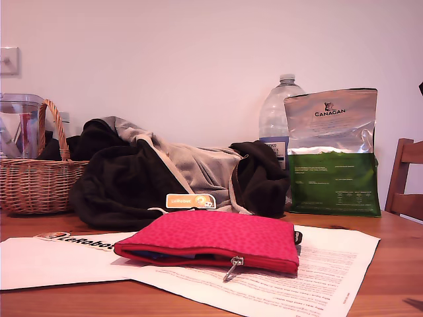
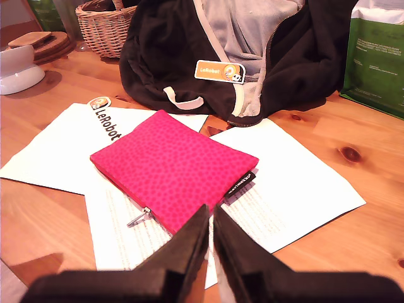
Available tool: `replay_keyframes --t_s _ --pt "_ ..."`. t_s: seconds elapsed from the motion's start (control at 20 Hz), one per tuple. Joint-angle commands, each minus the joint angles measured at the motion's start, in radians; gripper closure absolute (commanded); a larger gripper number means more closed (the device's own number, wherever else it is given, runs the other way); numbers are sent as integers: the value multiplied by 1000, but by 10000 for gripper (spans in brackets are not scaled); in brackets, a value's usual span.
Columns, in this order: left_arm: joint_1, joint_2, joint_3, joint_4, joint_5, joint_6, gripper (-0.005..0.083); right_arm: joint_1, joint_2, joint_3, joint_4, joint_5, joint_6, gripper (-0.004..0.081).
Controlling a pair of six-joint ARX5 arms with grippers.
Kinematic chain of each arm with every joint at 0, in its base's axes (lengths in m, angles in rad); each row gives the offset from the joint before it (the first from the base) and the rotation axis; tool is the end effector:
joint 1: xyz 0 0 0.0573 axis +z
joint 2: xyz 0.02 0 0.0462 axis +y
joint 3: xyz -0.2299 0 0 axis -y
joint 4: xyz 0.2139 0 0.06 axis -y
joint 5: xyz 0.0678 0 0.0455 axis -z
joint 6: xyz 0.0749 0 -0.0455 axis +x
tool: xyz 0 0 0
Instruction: Close the zipper in the zip bag in front of you
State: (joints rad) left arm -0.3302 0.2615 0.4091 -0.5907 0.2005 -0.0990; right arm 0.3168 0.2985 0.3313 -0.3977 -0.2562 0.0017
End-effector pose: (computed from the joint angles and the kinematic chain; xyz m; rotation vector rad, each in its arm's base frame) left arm 0.1165 -0.0557 0.1932 -0.0660 0.4727 -0.4992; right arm 0.1301 0.0626 0.1880 -0.0096 0.3702 0.5662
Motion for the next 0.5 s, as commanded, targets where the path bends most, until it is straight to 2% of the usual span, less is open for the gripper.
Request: replay_keyframes --t_s 0.0,0.35,0.45 --pt "0 -6 -11 180 79 -35 797 3 4 -13 101 30 50 783" --pt "0 -6 -11 206 84 -31 797 4 4 -13 115 31 27 783" --pt "-5 2 -10 226 87 45 797 4 5 -11 159 51 -13 783"
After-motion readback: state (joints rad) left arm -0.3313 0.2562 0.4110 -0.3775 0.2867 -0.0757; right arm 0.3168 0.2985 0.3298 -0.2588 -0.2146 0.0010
